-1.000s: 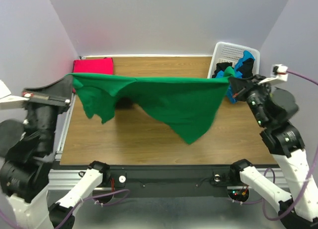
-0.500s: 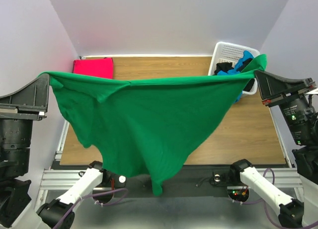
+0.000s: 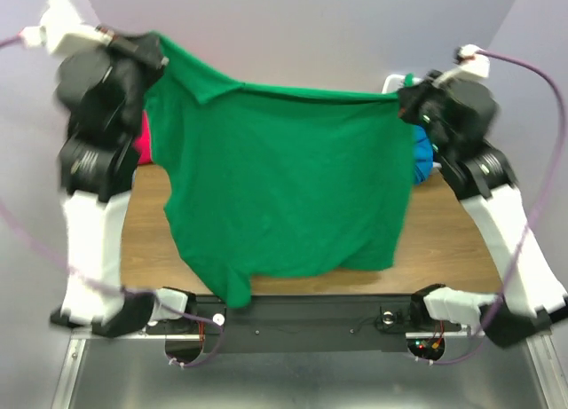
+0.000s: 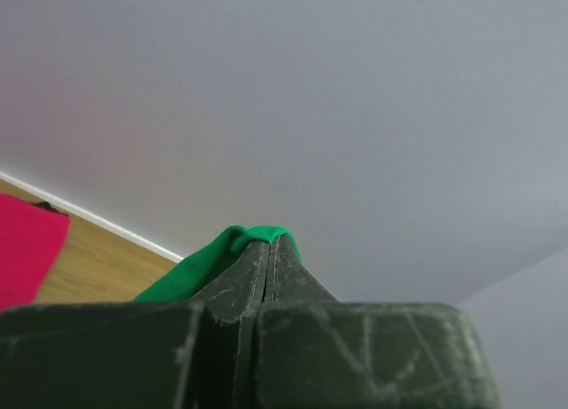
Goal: Fold and stack the t-shirts
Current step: Flatten the tshirt out
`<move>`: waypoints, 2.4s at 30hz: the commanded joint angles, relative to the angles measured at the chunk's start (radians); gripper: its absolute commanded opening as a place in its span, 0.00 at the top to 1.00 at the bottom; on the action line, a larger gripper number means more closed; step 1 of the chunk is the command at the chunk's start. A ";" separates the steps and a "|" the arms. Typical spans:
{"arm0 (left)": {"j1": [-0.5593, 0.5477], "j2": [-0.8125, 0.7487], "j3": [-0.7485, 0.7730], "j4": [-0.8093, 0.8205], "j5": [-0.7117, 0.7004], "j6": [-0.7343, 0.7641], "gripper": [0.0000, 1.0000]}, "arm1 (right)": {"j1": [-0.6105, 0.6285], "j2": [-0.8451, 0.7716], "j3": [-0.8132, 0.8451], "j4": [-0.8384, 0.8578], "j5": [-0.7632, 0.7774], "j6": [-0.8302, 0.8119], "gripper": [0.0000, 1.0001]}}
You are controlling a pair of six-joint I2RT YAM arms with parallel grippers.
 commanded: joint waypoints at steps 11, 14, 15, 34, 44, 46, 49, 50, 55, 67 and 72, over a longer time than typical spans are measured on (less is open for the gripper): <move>0.489 0.298 0.407 0.450 0.631 -0.169 1.00 | -0.006 0.319 0.536 0.101 0.090 -0.115 1.00; 0.513 0.246 0.281 0.432 0.682 -0.140 1.00 | -0.006 0.223 0.376 0.101 0.072 -0.113 1.00; 0.513 0.224 0.235 0.429 0.700 -0.126 1.00 | -0.006 0.195 0.331 0.101 0.070 -0.107 1.00; 0.471 -0.891 -1.572 0.172 0.495 -0.177 1.00 | -0.004 -0.397 -1.033 0.103 -0.204 0.293 1.00; 0.463 -0.885 -1.555 -0.056 0.351 -0.336 1.00 | -0.006 -0.517 -1.272 0.097 -0.263 0.427 1.00; 0.463 -0.879 -1.562 -0.077 0.332 -0.368 1.00 | -0.004 -0.508 -1.272 0.094 -0.260 0.427 0.99; 0.463 -0.881 -1.575 -0.099 0.331 -0.399 1.00 | -0.004 -0.505 -1.274 0.082 -0.258 0.440 1.00; 0.463 -0.882 -1.576 -0.107 0.326 -0.407 1.00 | -0.006 -0.505 -1.277 0.078 -0.260 0.447 0.99; 0.463 -0.890 -1.569 -0.127 0.274 -0.435 1.00 | -0.004 -0.484 -1.272 0.069 -0.260 0.462 1.00; 0.463 -0.780 -1.398 0.010 0.338 -0.324 1.00 | -0.004 -0.459 -0.968 0.036 -0.215 0.336 1.00; 0.463 -0.675 -0.965 0.011 0.324 -0.238 1.00 | -0.004 -0.435 -0.669 0.020 -0.188 0.229 1.00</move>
